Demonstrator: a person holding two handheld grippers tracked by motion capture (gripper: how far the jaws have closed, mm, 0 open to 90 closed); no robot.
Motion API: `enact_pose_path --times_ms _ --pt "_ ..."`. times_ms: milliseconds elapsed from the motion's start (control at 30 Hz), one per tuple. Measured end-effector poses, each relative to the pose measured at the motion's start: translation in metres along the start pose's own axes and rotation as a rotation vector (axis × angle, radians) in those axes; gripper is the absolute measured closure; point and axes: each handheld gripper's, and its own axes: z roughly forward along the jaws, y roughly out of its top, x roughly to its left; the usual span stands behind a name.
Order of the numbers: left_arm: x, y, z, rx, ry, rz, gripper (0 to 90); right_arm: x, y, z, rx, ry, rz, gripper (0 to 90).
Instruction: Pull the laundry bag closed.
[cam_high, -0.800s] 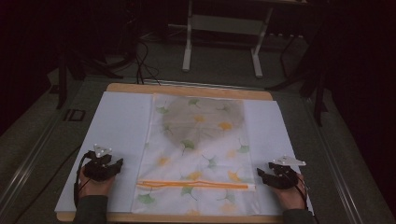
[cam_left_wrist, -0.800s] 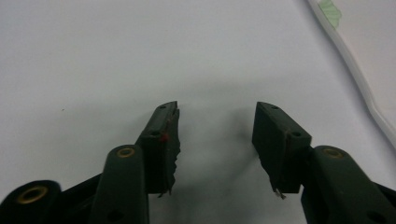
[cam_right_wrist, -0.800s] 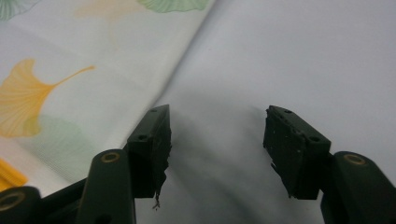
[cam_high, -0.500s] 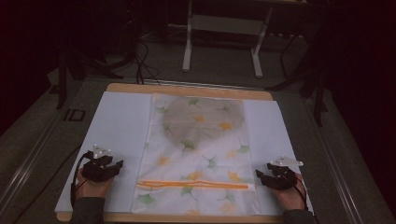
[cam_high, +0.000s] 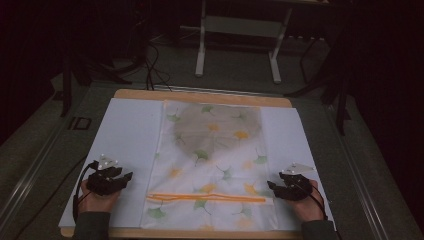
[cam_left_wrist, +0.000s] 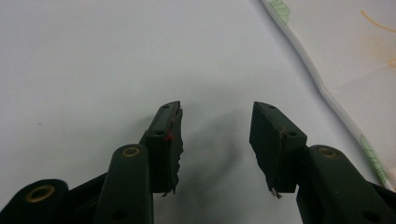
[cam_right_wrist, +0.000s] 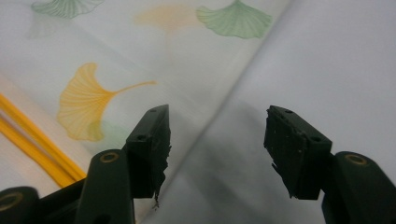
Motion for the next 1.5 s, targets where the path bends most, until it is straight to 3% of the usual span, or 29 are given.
enact_pose_path --times_ms 433,633,1233,1500 --pt "0.001 -0.002 -0.004 -0.038 -0.006 0.013 56.1 0.019 0.019 0.001 -0.005 0.055 -0.078 42.8" --pt "0.005 -0.003 -0.008 -0.055 -0.023 -0.032 53.6 0.028 0.028 0.003 -0.013 0.076 -0.104 42.1" --pt "0.002 -0.001 -0.009 -0.025 -0.031 0.007 50.0 0.053 0.059 0.013 0.007 0.139 -0.206 40.9" --pt "0.002 -0.001 -0.009 -0.022 -0.036 0.017 53.7 0.068 0.070 0.020 0.011 0.177 -0.241 39.4"
